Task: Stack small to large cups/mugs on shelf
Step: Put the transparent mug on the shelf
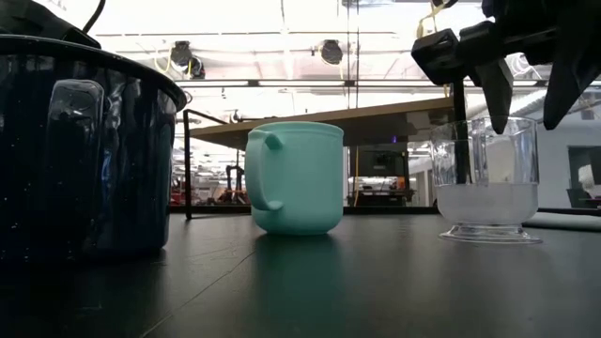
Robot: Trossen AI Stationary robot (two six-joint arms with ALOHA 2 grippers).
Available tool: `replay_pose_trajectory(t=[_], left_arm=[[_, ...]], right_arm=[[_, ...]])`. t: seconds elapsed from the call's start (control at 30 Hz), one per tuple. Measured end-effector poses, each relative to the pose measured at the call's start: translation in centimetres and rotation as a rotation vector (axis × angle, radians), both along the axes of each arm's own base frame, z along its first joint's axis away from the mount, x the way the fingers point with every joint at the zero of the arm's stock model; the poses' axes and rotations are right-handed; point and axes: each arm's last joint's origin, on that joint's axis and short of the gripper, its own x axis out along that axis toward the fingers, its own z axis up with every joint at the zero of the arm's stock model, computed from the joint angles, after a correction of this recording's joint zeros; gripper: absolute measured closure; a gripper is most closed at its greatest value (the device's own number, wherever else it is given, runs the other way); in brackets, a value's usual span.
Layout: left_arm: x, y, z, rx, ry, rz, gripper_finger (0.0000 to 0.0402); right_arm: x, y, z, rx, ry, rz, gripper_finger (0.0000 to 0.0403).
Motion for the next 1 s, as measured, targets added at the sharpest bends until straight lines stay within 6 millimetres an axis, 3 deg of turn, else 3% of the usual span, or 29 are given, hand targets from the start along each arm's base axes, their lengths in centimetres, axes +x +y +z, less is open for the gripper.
replay_pose_trajectory(t=[0.67, 1.0], left_arm=[[0.0, 0.0, 0.0, 0.0, 0.001, 0.0, 0.0369], [0.0, 0.0, 0.0, 0.0, 0.0, 0.0, 0.0369]], right_arm=[[-0.2, -0.1, -1.4, 0.01, -0.005, -0.016, 0.0279], [-0.2, -0.1, -1.3, 0.007, -0.017, 0.001, 0.0341]])
